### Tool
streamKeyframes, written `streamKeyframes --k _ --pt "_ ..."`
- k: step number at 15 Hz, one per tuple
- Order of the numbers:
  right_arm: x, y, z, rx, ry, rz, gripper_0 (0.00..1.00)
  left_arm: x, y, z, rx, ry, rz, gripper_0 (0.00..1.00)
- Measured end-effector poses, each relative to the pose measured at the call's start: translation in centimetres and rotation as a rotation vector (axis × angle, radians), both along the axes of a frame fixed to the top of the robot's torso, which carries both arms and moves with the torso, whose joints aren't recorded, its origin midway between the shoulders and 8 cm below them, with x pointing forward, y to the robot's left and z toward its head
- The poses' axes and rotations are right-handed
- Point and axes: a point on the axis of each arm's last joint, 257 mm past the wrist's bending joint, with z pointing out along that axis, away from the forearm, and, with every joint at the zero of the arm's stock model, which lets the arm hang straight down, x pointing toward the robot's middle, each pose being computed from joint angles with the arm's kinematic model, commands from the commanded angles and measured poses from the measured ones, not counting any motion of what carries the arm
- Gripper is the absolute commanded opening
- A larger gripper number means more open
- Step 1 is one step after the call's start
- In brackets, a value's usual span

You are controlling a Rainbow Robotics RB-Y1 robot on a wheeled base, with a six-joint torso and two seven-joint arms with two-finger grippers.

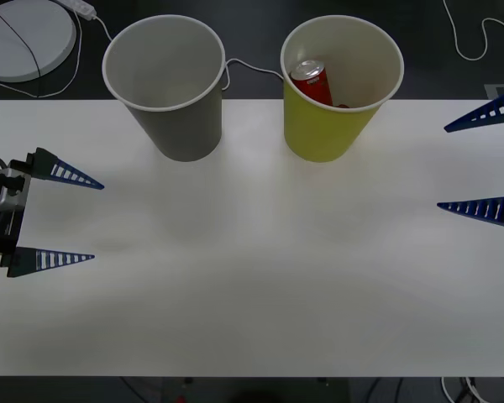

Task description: Put the can into the green bin and the plastic bottle into the gray bin

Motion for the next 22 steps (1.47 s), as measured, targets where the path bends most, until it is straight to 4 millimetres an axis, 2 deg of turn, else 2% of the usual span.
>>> streamKeyframes --k 10,18,22 --pt "-0.8 -4.0 -5.7 0.059 -0.018 0.117 1.00 0.0 0.0 0.0 0.000 0.000 0.000 1.00" --pt "-1.1 -6.7 -8.9 0.033 -0.031 0.136 1.00 0.0 0.0 0.0 0.000 0.000 0.000 1.00" --pt "-1.7 -7.2 -9.7 0.039 -0.020 0.135 1.00 0.0 0.0 0.0 0.000 0.000 0.000 1.00"
